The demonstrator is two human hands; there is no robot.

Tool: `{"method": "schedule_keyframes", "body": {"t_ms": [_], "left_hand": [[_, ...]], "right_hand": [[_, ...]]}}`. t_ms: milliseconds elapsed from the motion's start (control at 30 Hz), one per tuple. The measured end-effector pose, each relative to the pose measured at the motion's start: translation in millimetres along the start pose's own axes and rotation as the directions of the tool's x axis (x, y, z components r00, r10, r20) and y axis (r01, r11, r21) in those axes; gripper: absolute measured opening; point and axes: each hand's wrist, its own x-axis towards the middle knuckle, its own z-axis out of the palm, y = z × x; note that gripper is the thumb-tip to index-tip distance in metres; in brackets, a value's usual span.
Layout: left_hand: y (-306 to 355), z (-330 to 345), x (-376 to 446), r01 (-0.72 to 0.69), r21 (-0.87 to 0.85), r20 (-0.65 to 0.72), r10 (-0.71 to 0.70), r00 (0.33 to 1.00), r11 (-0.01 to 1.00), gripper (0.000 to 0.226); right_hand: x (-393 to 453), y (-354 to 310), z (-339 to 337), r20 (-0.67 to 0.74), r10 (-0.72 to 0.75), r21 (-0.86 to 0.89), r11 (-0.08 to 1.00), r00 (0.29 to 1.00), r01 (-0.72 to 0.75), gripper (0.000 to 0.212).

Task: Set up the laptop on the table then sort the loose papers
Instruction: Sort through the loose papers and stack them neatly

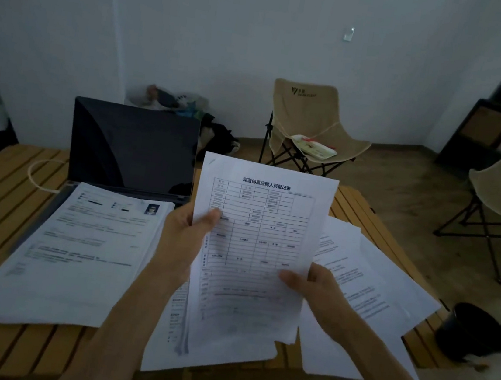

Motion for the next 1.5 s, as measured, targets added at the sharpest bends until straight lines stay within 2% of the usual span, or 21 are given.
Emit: {"method": "schedule_keyframes", "body": {"t_ms": [200, 333, 433, 500, 533, 600, 667, 733, 767, 800, 833, 900, 933, 1000, 1033, 1067, 1167, 1233, 1333, 1433, 1500], "left_hand": [[-9.4, -10.8, 10.7, 0.061, 0.052, -0.184, -0.050, 0.982, 0.997, 0.025], [-44.4, -17.6, 20.1, 0.220, 0.283, -0.227, -0.158, 0.961, 0.933, 0.017], [-68.0, -12.7, 6.0, 0.243, 0.507, -0.233, -0.140, 0.962, 0.827, 0.049], [-71.8, -13.0, 7.9, 0.221, 0.690, -0.303, -0.003, 0.953, 0.689, 0.070], [-74.8, -13.1, 11.9, 0.191, 0.811, -0.287, 0.091, 0.954, 0.554, 0.075], [-84.2, -8.9, 17.0, 0.057, 0.967, -0.102, 0.172, 0.980, 0.248, 0.071], [-98.8, -1.0, 17.7, -0.116, 0.985, 0.110, 0.052, 0.993, 0.127, 0.057], [-108.9, 4.6, 16.2, -0.164, 0.984, 0.170, -0.097, 0.981, 0.066, 0.054], [-110.7, 5.4, 17.1, -0.157, 0.987, 0.162, -0.127, 0.979, 0.046, 0.055], [-112.1, 5.9, 18.6, -0.147, 0.988, 0.151, -0.119, 0.981, 0.037, 0.056], [-112.7, 6.1, 19.5, -0.139, 0.990, 0.142, -0.099, 0.985, 0.034, 0.056], [-115.6, 6.6, 20.7, -0.140, 0.990, 0.141, -0.088, 0.986, 0.018, 0.056], [-115.9, 7.9, 20.3, -0.134, 0.991, 0.135, -0.091, 0.987, 0.010, 0.056], [-115.2, 11.4, 18.9, -0.123, 0.992, 0.119, -0.094, 0.988, -0.037, 0.052], [-117.2, 13.8, 18.3, -0.120, 0.992, 0.117, -0.076, 0.990, -0.029, 0.047], [-120.6, 17.4, 18.5, -0.130, 0.991, 0.132, -0.045, 0.990, 0.043, 0.042], [-122.1, 39.6, 12.5, -0.180, 0.851, 0.212, -0.008, 0.977, 0.493, 0.033], [-119.2, 63.1, 14.4, -0.124, 0.732, 0.234, -0.077, 0.969, 0.670, 0.031], [-121.1, 103.2, 41.0, 0.128, 0.635, 0.174, -0.302, 0.937, 0.762, 0.020], [-126.1, 133.0, 66.0, 0.520, 0.269, 0.058, -0.553, 0.831, 0.811, 0.016], [-134.7, 145.1, 72.0, 0.541, 0.242, -0.016, -0.555, 0.832, 0.805, 0.019]], "right_hand": [[9.1, 0.3, 8.1, -0.084, 0.041, 0.022, 0.999, 0.996, -0.039, 0.022], [24.2, 16.6, 25.8, -0.060, 0.093, -0.303, 0.947, 0.994, -0.107, 0.038], [32.4, 31.1, 31.1, -0.062, 0.187, -0.419, 0.886, 0.980, -0.196, 0.054], [33.2, 34.9, 29.4, -0.044, 0.231, -0.426, 0.876, 0.972, -0.227, 0.053], [32.1, 35.6, 26.8, -0.022, 0.240, -0.425, 0.876, 0.971, -0.226, 0.050], [29.8, 37.5, 17.7, -0.028, 0.204, -0.435, 0.879, 0.979, -0.195, 0.034], [31.8, 42.5, -1.6, -0.159, 0.117, -0.471, 0.864, 0.980, -0.179, 0.019], [37.7, 49.0, -31.6, -0.343, 0.033, -0.583, 0.776, 0.939, -0.241, 0.018], [38.9, 50.8, -49.1, -0.398, 0.010, -0.660, 0.691, 0.917, -0.294, 0.022], [40.0, 54.3, -68.1, -0.432, 0.023, -0.724, 0.587, 0.902, -0.362, 0.043], [39.9, 54.7, -85.9, -0.446, 0.091, -0.763, 0.481, 0.890, -0.431, 0.075], [43.7, 58.0, -116.2, -0.430, 0.213, -0.799, 0.363, 0.877, -0.480, 0.133], [45.1, 58.5, -124.0, -0.407, 0.249, -0.811, 0.343, 0.879, -0.473, 0.148], [46.2, 58.0, -119.7, -0.336, 0.278, -0.852, 0.316, 0.900, -0.416, 0.149], [43.8, 58.0, -110.0, -0.298, 0.274, -0.873, 0.308, 0.914, -0.377, 0.143], [40.4, 61.3, -98.5, -0.267, 0.260, -0.895, 0.291, 0.928, -0.339, 0.138], [26.9, 74.4, -68.2, -0.240, 0.226, -0.939, 0.193, 0.944, -0.285, 0.125], [23.4, 81.5, -63.3, -0.253, 0.183, -0.940, 0.188, 0.950, -0.286, 0.114], [23.7, 87.0, -64.4, -0.262, 0.158, -0.931, 0.220, 0.952, -0.293, 0.098], [22.6, 91.8, -67.3, -0.258, 0.148, -0.915, 0.282, 0.955, -0.290, 0.087], [20.7, 96.9, -70.4, -0.258, 0.113, -0.905, 0.319, 0.960, -0.281, 0.085]]}}
